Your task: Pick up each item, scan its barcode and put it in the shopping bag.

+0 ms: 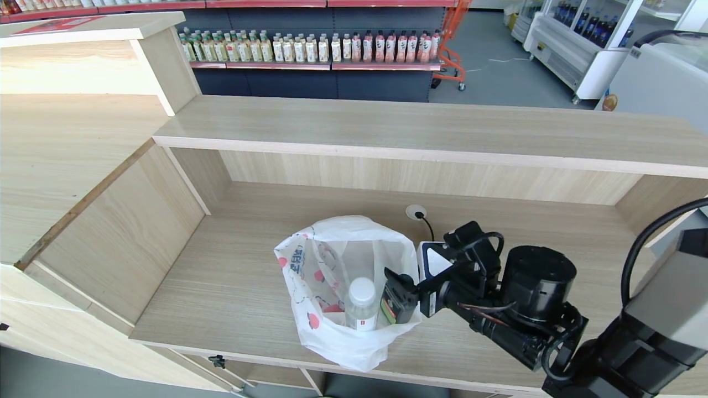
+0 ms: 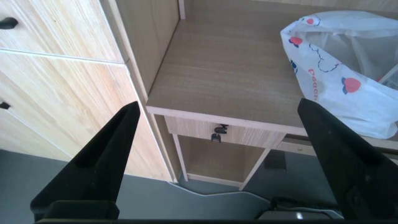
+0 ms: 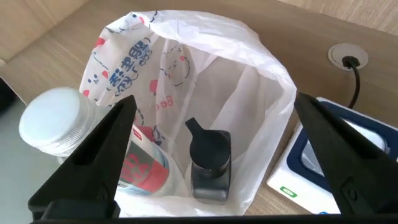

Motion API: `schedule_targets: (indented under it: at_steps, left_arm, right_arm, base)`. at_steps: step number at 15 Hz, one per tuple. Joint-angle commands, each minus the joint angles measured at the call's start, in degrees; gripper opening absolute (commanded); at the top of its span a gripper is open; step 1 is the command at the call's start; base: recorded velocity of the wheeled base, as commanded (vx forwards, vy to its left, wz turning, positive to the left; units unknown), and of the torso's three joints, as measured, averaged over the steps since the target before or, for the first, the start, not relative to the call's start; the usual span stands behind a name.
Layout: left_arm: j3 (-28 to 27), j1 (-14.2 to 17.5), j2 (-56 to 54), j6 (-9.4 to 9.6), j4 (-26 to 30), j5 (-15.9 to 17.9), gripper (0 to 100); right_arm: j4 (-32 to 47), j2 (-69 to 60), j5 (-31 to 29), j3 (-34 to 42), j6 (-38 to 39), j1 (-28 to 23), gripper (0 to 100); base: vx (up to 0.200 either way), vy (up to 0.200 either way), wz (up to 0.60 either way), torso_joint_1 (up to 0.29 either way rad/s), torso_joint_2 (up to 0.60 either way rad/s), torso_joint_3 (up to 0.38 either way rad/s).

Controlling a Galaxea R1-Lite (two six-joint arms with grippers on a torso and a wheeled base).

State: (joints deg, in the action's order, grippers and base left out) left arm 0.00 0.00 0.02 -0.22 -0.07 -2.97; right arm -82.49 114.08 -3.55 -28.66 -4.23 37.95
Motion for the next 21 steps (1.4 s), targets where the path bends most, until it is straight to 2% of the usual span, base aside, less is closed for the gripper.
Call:
schedule_targets:
  at_steps: [1, 4, 9, 13, 17, 18, 21]
  left_arm:
    - [0.0, 0.0, 0.0, -0.04, 0.0, 0.0, 100]
    - [0.0, 0.0, 0.0, -0.04, 0.0, 0.0, 100]
    - [0.0, 0.0, 0.0, -0.04, 0.0, 0.0, 100]
    - [0.0, 0.0, 0.0, -0.04, 0.0, 0.0, 100]
    - [0.0, 0.0, 0.0, -0.04, 0.0, 0.0, 100]
    - [0.0, 0.0, 0.0, -0.04, 0.0, 0.0, 100]
    - [0.0, 0.0, 0.0, -0.04, 0.0, 0.0, 100]
  right_arm:
    - [7.5, -12.1, -0.1, -0.1, -2.4, -1.1, 100]
    - [20.5, -24.2, -0.2, -0.4, -4.5, -3.3, 100]
    - [41.7, -40.5, -1.3, -1.0, -6.1, -13.5, 100]
    - [44.5, -50.1, 0.6, 5.1, -5.9, -25.8, 100]
    - [62.2, -68.8, 10.7, 12.3, -5.3, -41.7, 100]
    - [66.1, -72.1, 11.8, 12.7, -5.1, -43.4, 100]
    - [61.8, -78.0, 10.5, 20.3, -5.3, -42.9, 100]
  base:
    - [0.0, 0.0, 0.0, 0.0, 0.0, 0.0]
    - [0.0, 0.0, 0.0, 0.0, 0.0, 0.0]
    - [0.0, 0.0, 0.0, 0.0, 0.0, 0.0]
    - [0.0, 0.0, 0.0, 0.0, 0.0, 0.0]
    - [0.0, 0.0, 0.0, 0.0, 0.0, 0.0]
    - [0.0, 0.0, 0.0, 0.0, 0.0, 0.0]
    - [0.0, 0.0, 0.0, 0.0, 0.0, 0.0]
